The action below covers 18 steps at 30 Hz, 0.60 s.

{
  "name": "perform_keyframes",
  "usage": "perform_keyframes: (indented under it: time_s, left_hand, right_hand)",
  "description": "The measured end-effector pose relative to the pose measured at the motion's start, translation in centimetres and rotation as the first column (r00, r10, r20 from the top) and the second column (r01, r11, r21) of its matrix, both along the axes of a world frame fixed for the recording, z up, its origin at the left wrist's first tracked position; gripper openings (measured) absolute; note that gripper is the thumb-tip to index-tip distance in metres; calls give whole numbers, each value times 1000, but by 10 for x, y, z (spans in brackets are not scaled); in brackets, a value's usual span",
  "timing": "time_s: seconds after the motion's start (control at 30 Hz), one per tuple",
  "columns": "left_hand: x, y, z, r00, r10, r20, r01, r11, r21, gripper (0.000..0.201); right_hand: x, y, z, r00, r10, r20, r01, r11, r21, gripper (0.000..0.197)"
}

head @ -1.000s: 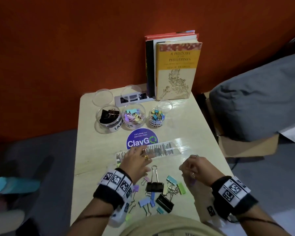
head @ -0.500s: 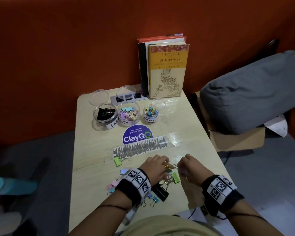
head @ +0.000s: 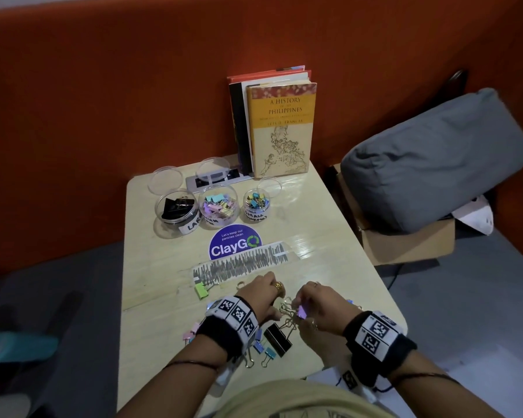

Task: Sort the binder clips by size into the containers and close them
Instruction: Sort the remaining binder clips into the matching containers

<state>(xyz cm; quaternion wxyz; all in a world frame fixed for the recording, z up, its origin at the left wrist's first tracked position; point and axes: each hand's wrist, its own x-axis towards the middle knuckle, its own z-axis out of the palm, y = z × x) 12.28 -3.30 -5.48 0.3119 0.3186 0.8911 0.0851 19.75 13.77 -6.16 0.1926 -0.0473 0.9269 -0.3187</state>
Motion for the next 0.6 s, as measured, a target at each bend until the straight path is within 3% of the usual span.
perform_keyframes:
  time_s: [0.17,0.3,0.43,0.5,0.6]
  left_hand:
    - [-9,2,1,989,146,28,-145,989,-32,43]
    - [-16,0,2,989,144,18,-144,989,-26,28]
    - [-21,-4,9,975,219,-24,-217,973,82,23]
    - [-29,-8,16,936,351,2,-344,915,213,15]
    - [-61,-16,30,818,575,3,-533,757,378,6]
  right_hand:
    - [-7,-8,-7,998,58,-29,-56,995,82,29]
    - [-15,-10,-10,997,7,-74,6,986,167,30]
    - [-27,-12,-7,996,-7,-90,29,969,244,30]
    - [-33,-12,-5,995,-21,-101,45,970,240,31]
    - [-42,-12,-5,992,-58,-110,80,975,206,27]
